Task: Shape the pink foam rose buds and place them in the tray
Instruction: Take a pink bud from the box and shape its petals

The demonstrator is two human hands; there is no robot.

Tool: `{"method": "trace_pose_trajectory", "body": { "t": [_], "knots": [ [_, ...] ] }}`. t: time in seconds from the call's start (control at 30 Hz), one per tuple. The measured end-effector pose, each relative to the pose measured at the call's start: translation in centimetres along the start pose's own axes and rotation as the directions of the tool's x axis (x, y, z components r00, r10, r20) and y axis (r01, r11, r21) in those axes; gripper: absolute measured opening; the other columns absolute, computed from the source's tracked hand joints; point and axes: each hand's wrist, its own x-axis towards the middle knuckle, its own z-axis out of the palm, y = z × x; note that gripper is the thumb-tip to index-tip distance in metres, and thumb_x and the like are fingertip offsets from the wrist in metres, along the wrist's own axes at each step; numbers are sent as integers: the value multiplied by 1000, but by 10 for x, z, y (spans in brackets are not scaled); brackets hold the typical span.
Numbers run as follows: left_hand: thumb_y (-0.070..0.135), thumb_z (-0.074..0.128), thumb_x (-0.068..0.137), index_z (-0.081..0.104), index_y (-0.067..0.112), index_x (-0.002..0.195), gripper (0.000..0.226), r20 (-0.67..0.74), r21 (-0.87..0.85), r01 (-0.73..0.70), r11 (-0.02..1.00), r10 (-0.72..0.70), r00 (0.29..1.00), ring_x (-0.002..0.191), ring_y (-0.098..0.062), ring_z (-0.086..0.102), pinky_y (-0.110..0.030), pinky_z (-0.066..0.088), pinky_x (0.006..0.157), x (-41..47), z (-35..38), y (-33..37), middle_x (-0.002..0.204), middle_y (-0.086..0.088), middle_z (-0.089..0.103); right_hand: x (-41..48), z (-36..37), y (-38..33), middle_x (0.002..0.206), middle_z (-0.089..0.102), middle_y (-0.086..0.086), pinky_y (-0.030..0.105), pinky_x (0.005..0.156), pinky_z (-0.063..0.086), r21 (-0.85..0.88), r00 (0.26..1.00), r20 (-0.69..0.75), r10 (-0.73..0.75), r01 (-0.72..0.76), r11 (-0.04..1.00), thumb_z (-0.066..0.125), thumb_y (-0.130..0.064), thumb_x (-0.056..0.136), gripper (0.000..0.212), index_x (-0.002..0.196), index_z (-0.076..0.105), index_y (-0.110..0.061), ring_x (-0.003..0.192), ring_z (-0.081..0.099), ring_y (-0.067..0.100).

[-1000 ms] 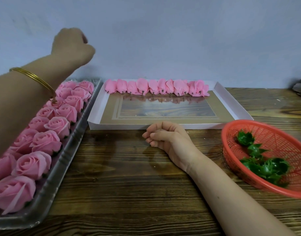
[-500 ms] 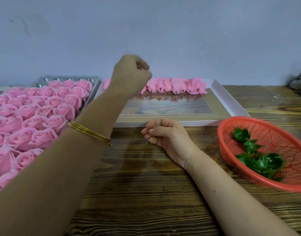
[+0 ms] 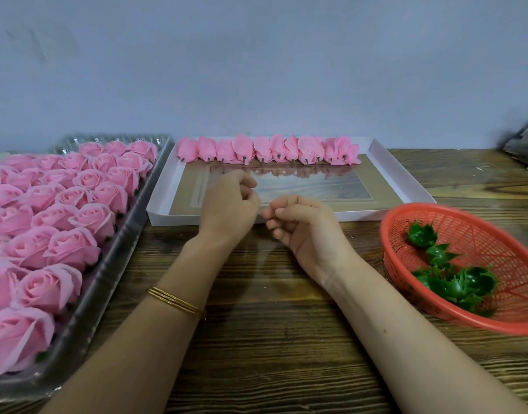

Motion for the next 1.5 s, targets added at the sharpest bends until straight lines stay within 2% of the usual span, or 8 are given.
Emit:
{"method": "trace_pose_trajectory", "body": {
  "t": [0.2, 0.5, 0.93, 1.1, 1.23, 1.33, 1.4, 1.5],
  "knots": [
    [13, 59, 88, 66, 17, 97, 11, 31, 72, -28, 997, 26, 999, 82, -18, 61, -33, 51, 77, -6, 6, -3, 76, 9, 58, 3, 1, -6, 60, 64, 7, 17, 48, 42, 46, 989, -140, -49, 56, 997, 49, 7, 85, 19, 73, 60, -5, 50, 54, 11],
    [16, 57, 90, 67, 21, 94, 12, 22, 148, -79, 986, 77, 997, 74, -13, 56, -27, 39, 63, -12, 11, -5, 73, 12, 56, 7, 1, -12, 52, 61, 3, 17, 43, 38, 68, 937, -348, -9, 35, 997, 53, 2, 85, 17, 71, 58, -6, 43, 49, 9],
    [13, 58, 93, 68, 17, 104, 15, 10, 102, -95, 990, 94, 995, 80, -13, 60, -31, 51, 75, -14, 8, -2, 82, 7, 62, 57, 2, -103, 50, 56, 4, 17, 41, 36, -242, 887, -418, -197, 101, 965, 50, -1, 84, 17, 68, 55, -6, 45, 45, 15],
    [13, 58, 93, 68, 16, 103, 15, -10, 75, -94, 993, 95, 995, 81, -16, 61, -33, 52, 75, -15, 7, 0, 81, 6, 61, 91, -14, -131, 66, 59, 9, 15, 43, 39, -381, 854, -480, -200, 3, 925, 50, -1, 87, 4, 85, 53, -3, 46, 48, 14],
    [12, 59, 92, 69, 16, 104, 15, -35, 60, -93, 994, 95, 995, 78, -12, 59, -27, 50, 72, -14, 7, -2, 81, 7, 61, 117, -36, -142, 67, 54, 10, 16, 41, 41, -459, 811, -550, -199, -94, 884, 50, -1, 90, 12, 79, 50, -5, 48, 46, 14],
    [12, 60, 92, 69, 16, 102, 14, -46, 57, -99, 993, 102, 994, 76, -10, 58, -23, 47, 70, -13, 8, -2, 79, 9, 60, 133, -60, -141, 69, 52, 10, 15, 39, 41, -505, 766, -614, -190, -196, 841, 52, -1, 91, 8, 98, 51, -5, 52, 46, 15],
    [12, 61, 91, 70, 15, 102, 14, -54, 57, -108, 993, 111, 992, 76, -11, 58, -24, 48, 71, -13, 8, -2, 79, 9, 59, 139, -74, -139, 71, 50, 10, 15, 36, 39, -521, 750, -641, -165, -267, 811, 53, -3, 92, 4, 92, 51, -6, 53, 45, 15],
    [11, 62, 91, 70, 15, 101, 14, -69, 50, -124, 991, 128, 989, 75, -10, 58, -25, 50, 70, -13, 8, -3, 78, 10, 59, 147, -96, -136, 72, 47, 10, 15, 32, 39, -522, 740, -660, -133, -324, 789, 52, -5, 93, 20, 75, 44, -7, 55, 45, 15]
  ]
}}
